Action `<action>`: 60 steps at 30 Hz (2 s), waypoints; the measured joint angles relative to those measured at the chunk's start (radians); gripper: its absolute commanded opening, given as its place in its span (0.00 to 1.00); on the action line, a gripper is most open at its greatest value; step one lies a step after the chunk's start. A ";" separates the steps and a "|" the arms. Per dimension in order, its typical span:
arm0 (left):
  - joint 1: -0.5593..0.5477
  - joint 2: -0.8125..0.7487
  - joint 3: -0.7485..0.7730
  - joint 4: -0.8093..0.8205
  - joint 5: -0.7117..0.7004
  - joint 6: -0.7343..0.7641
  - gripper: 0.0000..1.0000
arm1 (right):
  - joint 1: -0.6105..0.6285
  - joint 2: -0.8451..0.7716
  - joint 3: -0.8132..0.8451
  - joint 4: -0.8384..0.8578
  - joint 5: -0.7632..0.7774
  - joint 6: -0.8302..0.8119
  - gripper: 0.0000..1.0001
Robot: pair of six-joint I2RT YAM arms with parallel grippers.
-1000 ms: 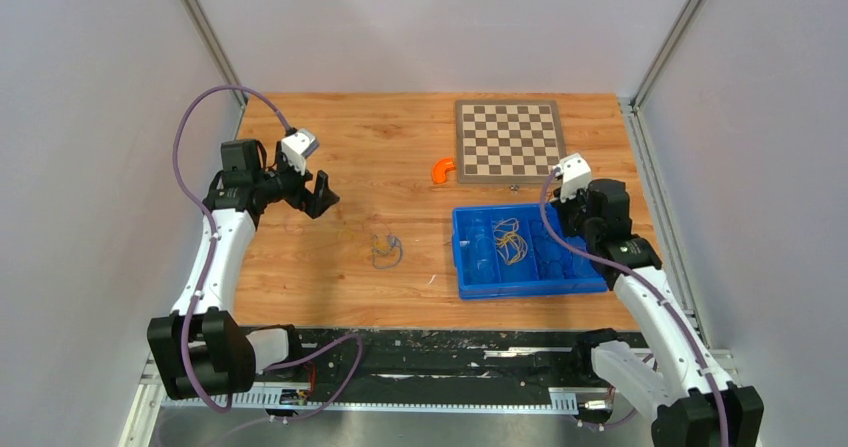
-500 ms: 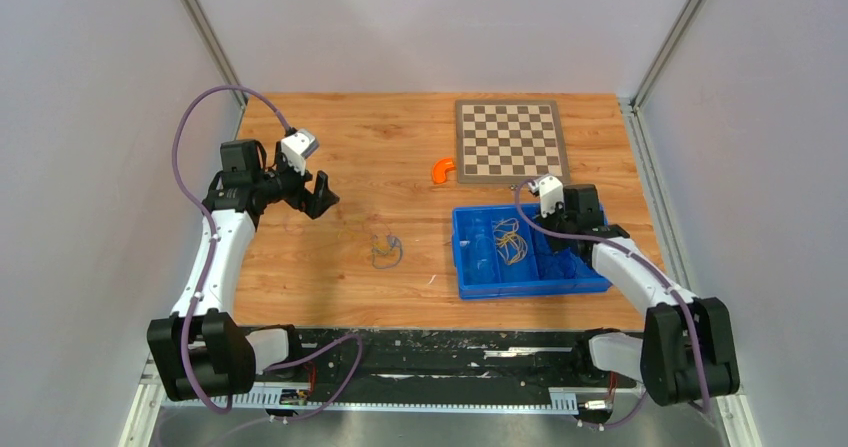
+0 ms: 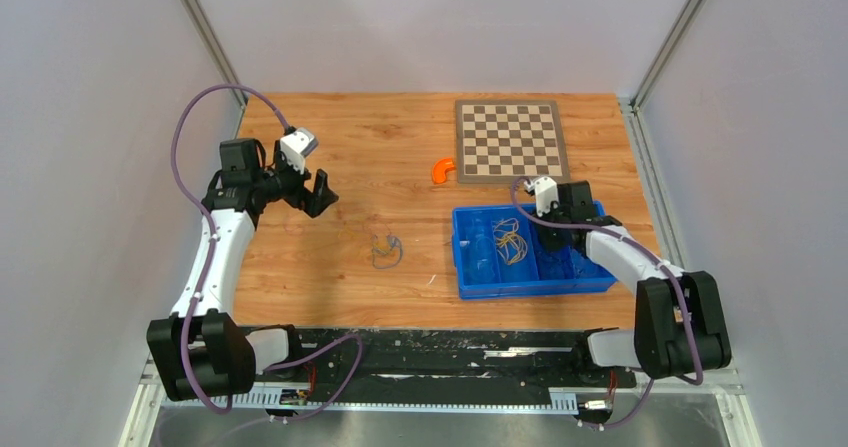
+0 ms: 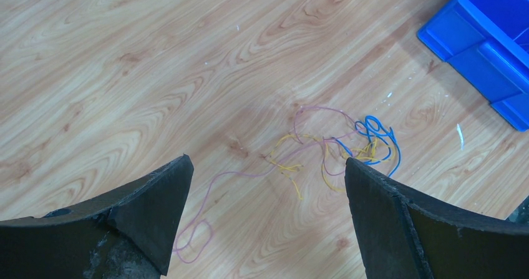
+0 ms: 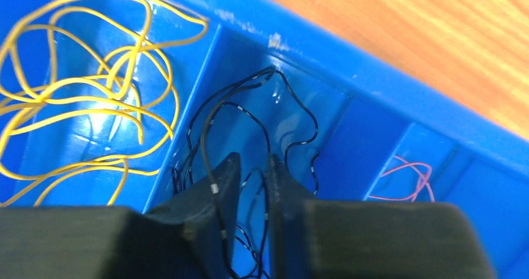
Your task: Untangle the cables
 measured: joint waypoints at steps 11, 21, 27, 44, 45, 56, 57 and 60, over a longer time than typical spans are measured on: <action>0.000 0.000 0.013 0.002 -0.009 -0.010 1.00 | 0.000 -0.182 0.156 -0.182 -0.033 0.010 0.67; 0.000 0.000 0.013 0.002 -0.009 -0.011 1.00 | -0.007 -0.222 0.229 -0.336 -0.047 -0.058 0.66; 0.000 0.000 0.013 0.002 -0.010 -0.011 1.00 | -0.058 -0.177 0.238 -0.352 -0.037 -0.106 0.60; 0.000 0.000 0.013 0.001 -0.016 -0.010 1.00 | -0.107 0.011 0.252 -0.279 -0.090 -0.181 0.42; 0.000 0.000 0.013 0.001 -0.016 -0.010 1.00 | -0.106 0.015 0.252 -0.269 -0.090 -0.186 0.41; 0.000 0.000 0.013 0.001 -0.017 -0.010 1.00 | -0.087 0.074 0.246 -0.182 -0.080 -0.247 0.32; 0.000 0.000 0.013 0.001 -0.017 -0.010 1.00 | -0.084 0.074 0.241 -0.179 -0.079 -0.251 0.32; 0.000 0.000 0.013 0.001 -0.018 -0.010 1.00 | -0.076 0.073 0.225 -0.167 -0.071 -0.261 0.34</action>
